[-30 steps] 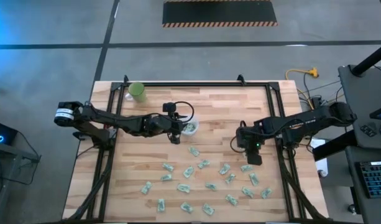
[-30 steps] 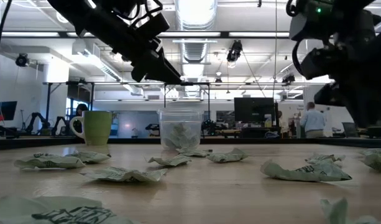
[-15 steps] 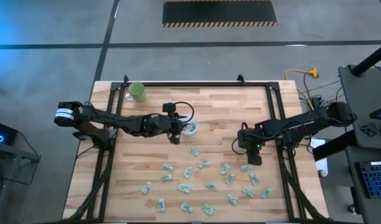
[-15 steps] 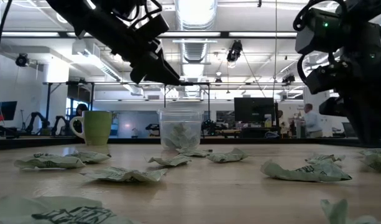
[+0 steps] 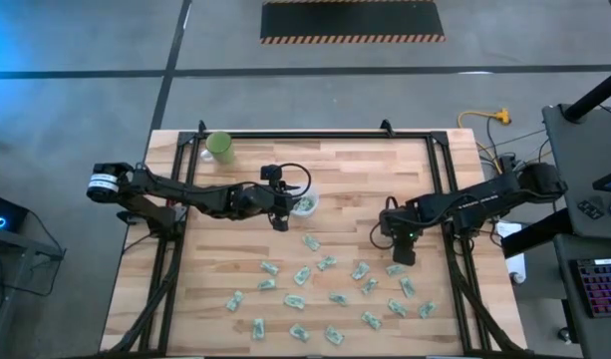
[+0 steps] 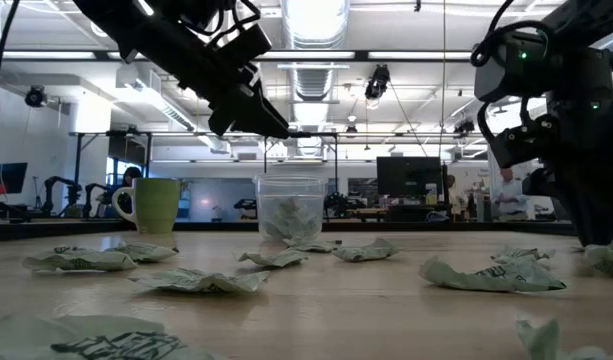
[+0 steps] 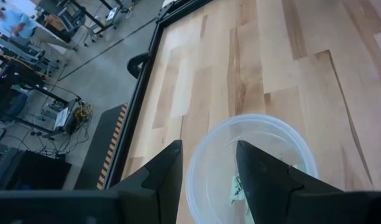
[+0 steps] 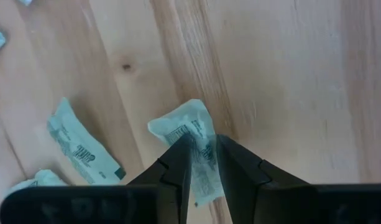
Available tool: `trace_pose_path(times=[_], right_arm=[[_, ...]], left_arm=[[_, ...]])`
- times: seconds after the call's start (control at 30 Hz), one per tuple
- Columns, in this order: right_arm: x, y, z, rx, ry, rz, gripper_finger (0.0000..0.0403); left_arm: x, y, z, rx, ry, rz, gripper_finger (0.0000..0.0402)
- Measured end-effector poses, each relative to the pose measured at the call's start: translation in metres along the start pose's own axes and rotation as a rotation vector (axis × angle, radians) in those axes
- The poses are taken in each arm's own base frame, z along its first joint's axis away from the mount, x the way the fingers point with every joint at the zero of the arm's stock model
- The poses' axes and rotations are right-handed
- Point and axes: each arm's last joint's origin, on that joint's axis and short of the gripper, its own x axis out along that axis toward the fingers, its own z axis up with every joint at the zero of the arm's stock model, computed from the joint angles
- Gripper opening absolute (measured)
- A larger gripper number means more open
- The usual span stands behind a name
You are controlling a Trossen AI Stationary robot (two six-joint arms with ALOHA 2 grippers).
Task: Pick and place Stevia / Truvia into bins
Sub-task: Put the green stevia packet into the transparent container
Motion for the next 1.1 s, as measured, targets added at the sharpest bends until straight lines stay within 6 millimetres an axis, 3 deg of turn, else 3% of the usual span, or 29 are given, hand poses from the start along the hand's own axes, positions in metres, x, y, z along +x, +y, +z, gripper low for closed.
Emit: trace_pose_path(times=[0.23,0.53,0.73,1.1], right_arm=[[0.008,-0.001,0.002,0.008,0.032,-0.023,0.0068],[0.002,0.001,0.005,0.001,0.005,-0.025,0.005],[-0.001,0.004,0.011,-0.025,-0.072,-0.007,0.0012],[-0.007,0.014,0.033,-0.171,-0.308,0.075,0.0009]], left_arm=[[0.0,0.0,-0.001,0.001,0.001,-0.001,0.0135],[0.0,0.0,-0.001,0.001,0.001,0.0,0.0135],[0.0,0.0,-0.001,0.001,0.001,0.0,0.0135],[0.0,0.0,0.0,0.0,0.001,0.0,0.0135]])
